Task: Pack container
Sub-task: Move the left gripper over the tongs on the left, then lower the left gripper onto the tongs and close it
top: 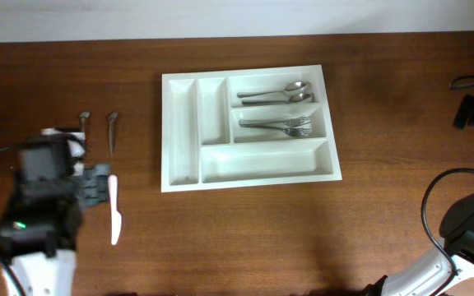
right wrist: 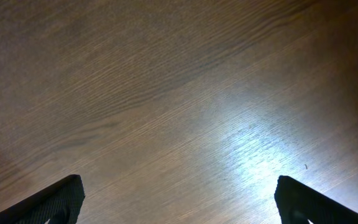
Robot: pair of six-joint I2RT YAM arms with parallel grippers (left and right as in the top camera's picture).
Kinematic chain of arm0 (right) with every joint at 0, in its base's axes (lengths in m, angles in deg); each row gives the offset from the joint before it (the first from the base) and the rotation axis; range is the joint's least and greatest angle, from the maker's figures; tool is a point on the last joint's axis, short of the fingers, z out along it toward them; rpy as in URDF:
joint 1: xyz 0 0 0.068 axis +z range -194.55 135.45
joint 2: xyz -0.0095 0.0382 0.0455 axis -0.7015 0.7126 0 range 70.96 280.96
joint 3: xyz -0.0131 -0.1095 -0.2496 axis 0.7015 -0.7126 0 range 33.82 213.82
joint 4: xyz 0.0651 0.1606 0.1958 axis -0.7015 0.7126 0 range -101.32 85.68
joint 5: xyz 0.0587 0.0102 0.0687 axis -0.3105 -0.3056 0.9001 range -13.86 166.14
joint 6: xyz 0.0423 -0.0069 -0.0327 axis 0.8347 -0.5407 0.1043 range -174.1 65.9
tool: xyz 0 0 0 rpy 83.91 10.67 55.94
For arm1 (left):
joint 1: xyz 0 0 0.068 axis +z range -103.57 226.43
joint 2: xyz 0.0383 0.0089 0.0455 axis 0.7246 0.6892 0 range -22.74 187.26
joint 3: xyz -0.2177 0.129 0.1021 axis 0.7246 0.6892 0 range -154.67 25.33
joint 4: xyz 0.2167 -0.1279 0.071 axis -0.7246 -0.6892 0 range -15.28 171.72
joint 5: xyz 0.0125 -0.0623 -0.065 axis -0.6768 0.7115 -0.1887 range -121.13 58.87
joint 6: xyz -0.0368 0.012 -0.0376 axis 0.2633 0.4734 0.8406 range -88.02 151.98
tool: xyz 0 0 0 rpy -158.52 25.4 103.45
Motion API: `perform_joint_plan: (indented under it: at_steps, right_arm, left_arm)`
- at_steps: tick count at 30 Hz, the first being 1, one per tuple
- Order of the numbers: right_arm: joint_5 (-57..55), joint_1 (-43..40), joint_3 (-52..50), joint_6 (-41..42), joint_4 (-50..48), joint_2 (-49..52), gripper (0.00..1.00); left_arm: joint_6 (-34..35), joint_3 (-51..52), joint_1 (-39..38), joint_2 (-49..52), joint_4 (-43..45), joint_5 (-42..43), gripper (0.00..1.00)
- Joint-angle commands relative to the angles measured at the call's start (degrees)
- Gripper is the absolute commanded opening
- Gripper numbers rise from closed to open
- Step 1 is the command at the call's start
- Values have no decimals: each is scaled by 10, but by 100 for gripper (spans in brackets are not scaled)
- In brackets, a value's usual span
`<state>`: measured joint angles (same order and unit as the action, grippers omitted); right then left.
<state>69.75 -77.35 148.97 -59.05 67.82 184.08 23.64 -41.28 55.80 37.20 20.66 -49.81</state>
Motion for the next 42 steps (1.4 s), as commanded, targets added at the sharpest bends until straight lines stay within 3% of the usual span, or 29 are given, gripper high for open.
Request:
perform_joint_plan:
  at_steps: [1, 5, 9, 12, 19, 24, 29, 33, 42]
  right_arm:
    - [-1, 2, -2, -2, -1, -2, 99]
    - [-1, 2, -2, -2, -1, -2, 99]
    - [-1, 2, -2, -2, -1, -2, 99]
    - [-1, 2, -2, -2, -2, -2, 99]
    - [-1, 2, -2, -2, -1, -2, 99]
    - [-1, 2, -2, -2, -1, -2, 99]
    - [-1, 2, -2, -2, -1, -2, 99]
    - [-1, 2, -2, -2, -1, -2, 99]
    - [-1, 2, -2, -2, -1, -2, 99]
  left_arm:
    - [14, -31, 108, 45, -30, 74, 99]
    - [12, -31, 200, 94, -37, 63, 99]
    - [12, -31, 242, 138, -37, 63, 99]
    - [9, -31, 249, 164, -34, 81, 99]
    - [10, -31, 249, 223, 90, 89, 99]
    - [5, -31, 249, 254, 99, 120, 99]
    - [-118, -31, 249, 292, 81, 211, 95]
    - [-141, -31, 249, 325, 81, 198, 99]
    - [-183, -31, 249, 382, 98, 113, 99]
